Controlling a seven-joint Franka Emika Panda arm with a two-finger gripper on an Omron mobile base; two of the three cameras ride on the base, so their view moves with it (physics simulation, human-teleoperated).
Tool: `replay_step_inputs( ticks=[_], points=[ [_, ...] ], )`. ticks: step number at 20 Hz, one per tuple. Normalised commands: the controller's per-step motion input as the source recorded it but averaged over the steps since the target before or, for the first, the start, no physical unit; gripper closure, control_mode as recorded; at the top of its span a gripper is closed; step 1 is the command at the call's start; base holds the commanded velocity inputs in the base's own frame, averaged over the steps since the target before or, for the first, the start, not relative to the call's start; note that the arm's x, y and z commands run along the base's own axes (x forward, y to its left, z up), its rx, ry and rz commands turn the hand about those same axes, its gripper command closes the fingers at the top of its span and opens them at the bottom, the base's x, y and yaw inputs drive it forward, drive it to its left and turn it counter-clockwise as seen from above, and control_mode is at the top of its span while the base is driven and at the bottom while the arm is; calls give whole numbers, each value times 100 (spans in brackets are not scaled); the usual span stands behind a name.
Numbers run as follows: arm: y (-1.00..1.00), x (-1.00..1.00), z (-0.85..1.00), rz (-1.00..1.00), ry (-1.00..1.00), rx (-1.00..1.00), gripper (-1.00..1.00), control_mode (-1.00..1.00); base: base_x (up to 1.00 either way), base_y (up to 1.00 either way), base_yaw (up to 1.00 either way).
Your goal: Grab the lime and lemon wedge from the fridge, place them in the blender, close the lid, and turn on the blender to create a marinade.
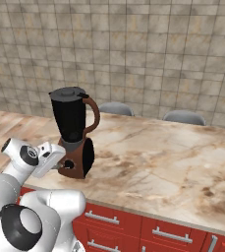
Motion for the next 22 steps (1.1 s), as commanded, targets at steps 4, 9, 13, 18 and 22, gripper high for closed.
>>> replay_step_inputs(
  ticks=[4,9,13,18,22],
  points=[
    [-8,14,-16,0,0,0,100,-100,0,0,0],
    [-5,26,-18,0,-1,0,100,-100,0,0,0],
    [-9,27,-14,0,0,0,100,-100,0,0,0],
    [-4,11,-9,1,-1,0,100,-100,0,0,0],
    [-1,0,-16,2,-6,-1,100,-100,0,0,0]
  ],
)
